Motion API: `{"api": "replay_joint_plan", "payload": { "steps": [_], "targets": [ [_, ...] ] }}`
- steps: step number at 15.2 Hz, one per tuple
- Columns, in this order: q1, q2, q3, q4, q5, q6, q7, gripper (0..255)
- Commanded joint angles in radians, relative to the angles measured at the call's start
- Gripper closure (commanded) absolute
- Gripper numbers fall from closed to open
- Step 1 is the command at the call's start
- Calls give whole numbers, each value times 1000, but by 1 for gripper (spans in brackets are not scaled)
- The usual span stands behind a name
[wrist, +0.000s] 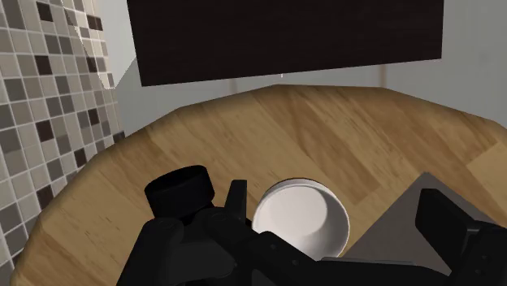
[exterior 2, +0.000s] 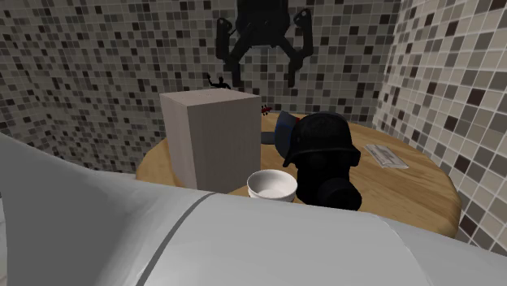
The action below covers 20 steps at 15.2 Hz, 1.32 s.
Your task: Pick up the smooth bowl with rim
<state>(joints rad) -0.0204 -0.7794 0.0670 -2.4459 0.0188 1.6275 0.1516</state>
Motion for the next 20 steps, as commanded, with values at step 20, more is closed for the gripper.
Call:
{"api": "replay_joint_plan", "payload": {
  "steps": [20],
  "targets": [
    [-17,644,160,-5,-131,601,185,0]
  ]
}}
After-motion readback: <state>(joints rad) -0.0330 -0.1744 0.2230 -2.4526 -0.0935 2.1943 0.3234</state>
